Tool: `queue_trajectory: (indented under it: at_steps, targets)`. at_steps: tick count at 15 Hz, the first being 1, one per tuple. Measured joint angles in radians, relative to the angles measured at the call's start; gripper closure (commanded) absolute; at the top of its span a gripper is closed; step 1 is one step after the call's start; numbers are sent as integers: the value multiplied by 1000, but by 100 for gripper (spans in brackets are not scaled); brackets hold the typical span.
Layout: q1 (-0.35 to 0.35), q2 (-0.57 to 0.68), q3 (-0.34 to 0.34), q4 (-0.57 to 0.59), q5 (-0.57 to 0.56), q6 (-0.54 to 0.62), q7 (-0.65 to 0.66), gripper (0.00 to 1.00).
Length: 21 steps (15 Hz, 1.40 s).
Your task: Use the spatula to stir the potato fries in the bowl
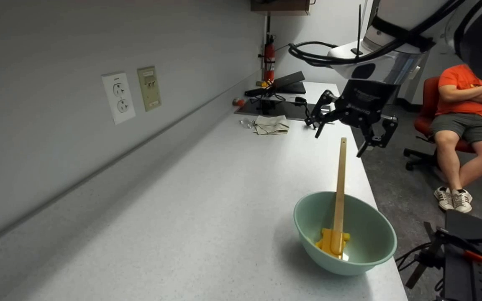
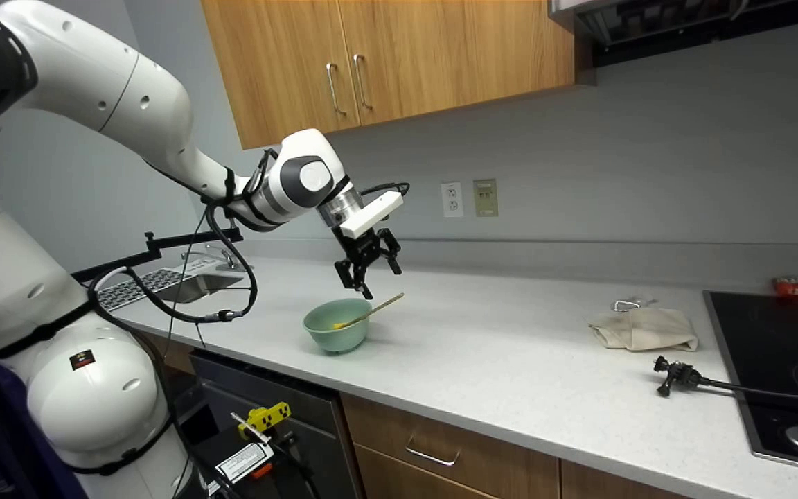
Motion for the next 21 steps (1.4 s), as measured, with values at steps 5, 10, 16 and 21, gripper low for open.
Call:
queue_trajectory:
  at_steps: [5, 10, 16, 21]
  targets:
    - [12, 35, 9, 0, 1, -2, -74, 0]
    - [12, 37, 9, 0, 1, -2, -75, 0]
    - [3, 38, 13, -7, -55, -1, -35, 0]
    - [2, 33, 13, -23, -111, -1, -35, 0]
